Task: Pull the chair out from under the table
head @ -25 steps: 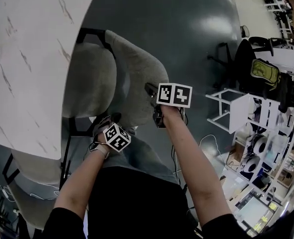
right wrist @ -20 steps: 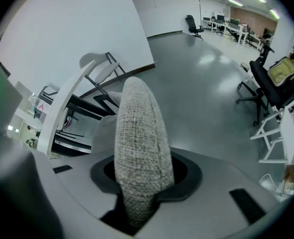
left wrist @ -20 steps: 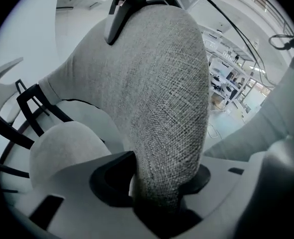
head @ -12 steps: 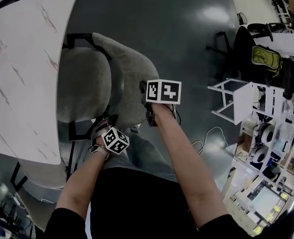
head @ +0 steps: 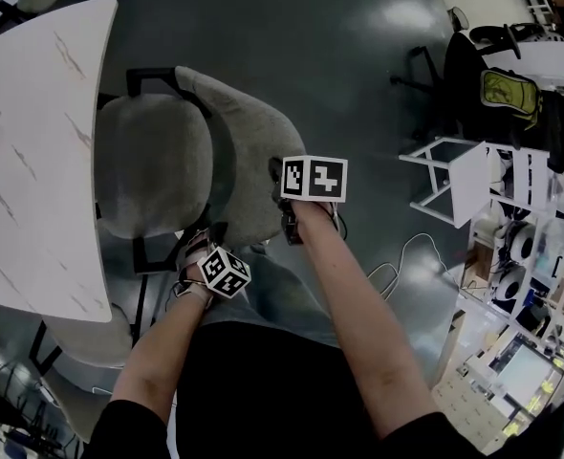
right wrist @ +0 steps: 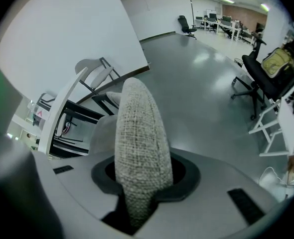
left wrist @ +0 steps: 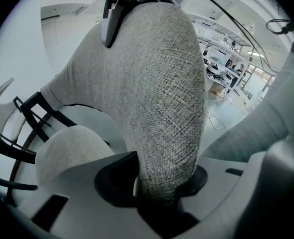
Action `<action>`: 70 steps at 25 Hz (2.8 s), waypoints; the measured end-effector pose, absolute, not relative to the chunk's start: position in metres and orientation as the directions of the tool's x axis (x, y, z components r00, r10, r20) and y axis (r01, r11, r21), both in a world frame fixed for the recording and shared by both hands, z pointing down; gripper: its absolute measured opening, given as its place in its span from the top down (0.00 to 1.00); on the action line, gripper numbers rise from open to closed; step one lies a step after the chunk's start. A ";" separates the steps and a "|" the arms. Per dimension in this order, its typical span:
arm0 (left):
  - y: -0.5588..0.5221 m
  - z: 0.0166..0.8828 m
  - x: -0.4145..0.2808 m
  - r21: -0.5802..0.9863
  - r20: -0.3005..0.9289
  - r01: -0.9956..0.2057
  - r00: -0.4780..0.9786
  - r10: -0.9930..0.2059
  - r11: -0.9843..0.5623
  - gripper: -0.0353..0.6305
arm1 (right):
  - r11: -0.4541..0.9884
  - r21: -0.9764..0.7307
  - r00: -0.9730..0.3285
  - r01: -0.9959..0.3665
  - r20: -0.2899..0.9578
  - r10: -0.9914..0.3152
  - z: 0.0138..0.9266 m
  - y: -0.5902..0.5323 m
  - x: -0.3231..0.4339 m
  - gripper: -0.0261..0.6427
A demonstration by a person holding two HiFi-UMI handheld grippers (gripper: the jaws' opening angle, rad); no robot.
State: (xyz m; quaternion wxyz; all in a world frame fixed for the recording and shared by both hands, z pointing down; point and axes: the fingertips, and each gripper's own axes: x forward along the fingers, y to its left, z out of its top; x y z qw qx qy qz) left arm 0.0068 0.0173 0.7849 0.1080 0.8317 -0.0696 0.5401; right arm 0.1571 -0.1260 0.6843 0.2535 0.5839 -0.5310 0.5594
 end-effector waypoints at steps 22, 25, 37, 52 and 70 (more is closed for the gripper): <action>0.065 0.784 0.063 0.090 0.910 0.030 0.404 0.094 -0.995 0.74 | -0.523 -0.295 -0.102 -0.800 0.925 -0.366 0.680 -0.035 0.243 0.78; 0.072 0.784 0.072 0.085 0.908 0.083 0.404 0.112 -0.993 0.74 | -0.568 -0.291 -0.078 -0.769 0.926 -0.370 0.679 -0.018 0.257 0.78; 0.106 0.785 0.100 0.061 0.909 0.285 0.380 0.171 -0.957 0.74 | -0.726 -0.310 -0.002 -0.614 0.921 -0.391 0.682 0.059 0.301 0.78; 0.139 0.784 0.154 0.085 0.897 0.479 0.344 0.276 -0.873 0.74 | -0.846 -0.307 0.090 -0.437 0.920 -0.381 0.677 0.131 0.359 0.78; 0.188 0.790 0.223 0.072 0.885 0.740 0.261 0.385 -0.668 0.74 | -0.935 -0.334 0.220 -0.115 0.910 -0.352 0.681 0.245 0.416 0.78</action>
